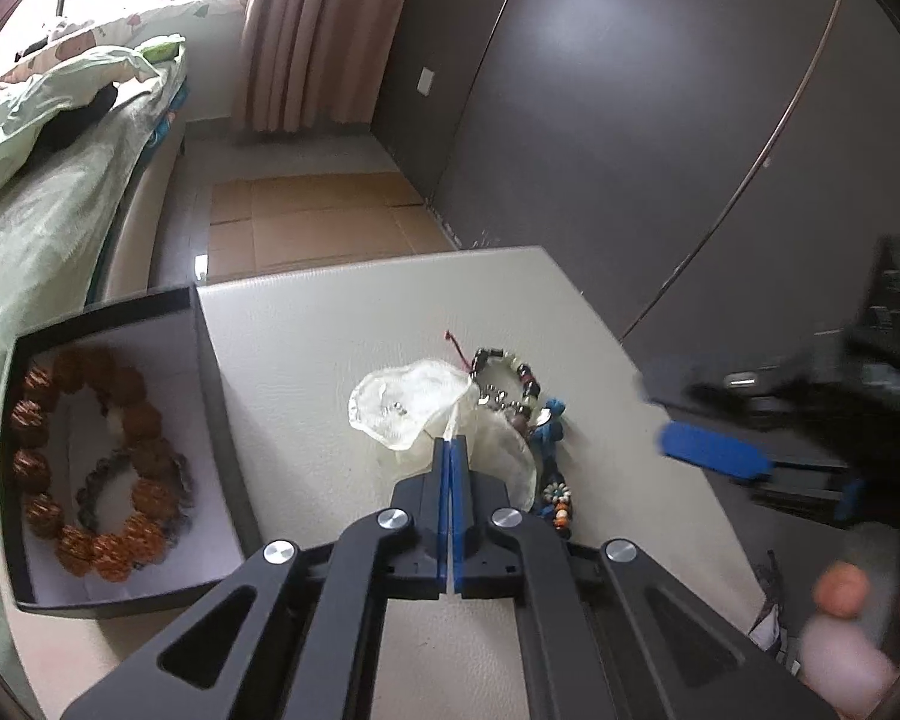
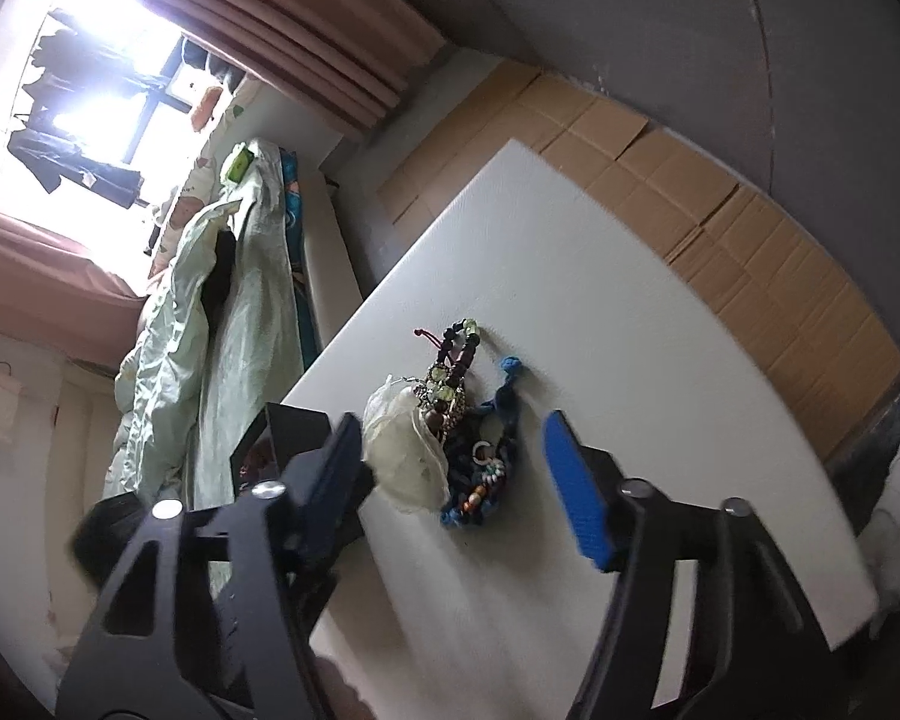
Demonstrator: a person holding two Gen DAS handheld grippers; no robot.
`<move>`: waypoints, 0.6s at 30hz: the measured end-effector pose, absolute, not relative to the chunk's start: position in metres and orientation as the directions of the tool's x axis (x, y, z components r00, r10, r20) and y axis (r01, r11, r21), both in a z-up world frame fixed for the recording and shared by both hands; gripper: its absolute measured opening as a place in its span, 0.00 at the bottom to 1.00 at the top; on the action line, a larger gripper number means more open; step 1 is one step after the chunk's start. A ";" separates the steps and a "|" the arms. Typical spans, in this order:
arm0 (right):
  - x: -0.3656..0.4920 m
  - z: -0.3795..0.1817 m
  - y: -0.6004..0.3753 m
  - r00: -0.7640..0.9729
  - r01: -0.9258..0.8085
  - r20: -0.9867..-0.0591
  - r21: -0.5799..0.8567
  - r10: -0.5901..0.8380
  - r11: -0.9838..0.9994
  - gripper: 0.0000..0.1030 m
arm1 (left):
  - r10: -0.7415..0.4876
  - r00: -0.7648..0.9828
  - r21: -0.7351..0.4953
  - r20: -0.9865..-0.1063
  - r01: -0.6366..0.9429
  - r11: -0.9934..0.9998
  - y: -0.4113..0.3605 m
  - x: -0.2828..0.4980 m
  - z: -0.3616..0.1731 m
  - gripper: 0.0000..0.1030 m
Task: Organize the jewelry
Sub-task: 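Grasp the white cloth pouch with the left tool while the right tool grasps a beaded strand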
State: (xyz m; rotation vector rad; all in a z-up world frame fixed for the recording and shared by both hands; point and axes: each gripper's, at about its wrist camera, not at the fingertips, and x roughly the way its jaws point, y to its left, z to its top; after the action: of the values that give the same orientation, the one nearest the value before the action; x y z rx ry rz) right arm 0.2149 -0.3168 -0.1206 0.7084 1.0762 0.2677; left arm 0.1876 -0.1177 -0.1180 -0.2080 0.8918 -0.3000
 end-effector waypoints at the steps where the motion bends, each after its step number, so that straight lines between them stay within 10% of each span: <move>1: 0.219 -0.122 -0.315 0.467 0.130 -0.710 0.645 0.527 0.753 0.54 | -0.349 0.596 -0.309 -0.723 0.174 0.935 -0.114 0.187 -0.114 0.00; 18: 0.268 -0.164 -0.281 0.411 0.196 -0.771 0.596 0.487 0.779 0.29 | -0.401 0.704 -0.418 -0.586 0.161 0.894 -0.049 0.183 -0.045 0.00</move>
State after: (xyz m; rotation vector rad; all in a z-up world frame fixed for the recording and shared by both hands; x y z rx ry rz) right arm 0.2675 -0.2806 -0.1637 0.6906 1.1564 0.2024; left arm 0.1835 -0.0490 -0.0450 -0.3514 0.7265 -0.3197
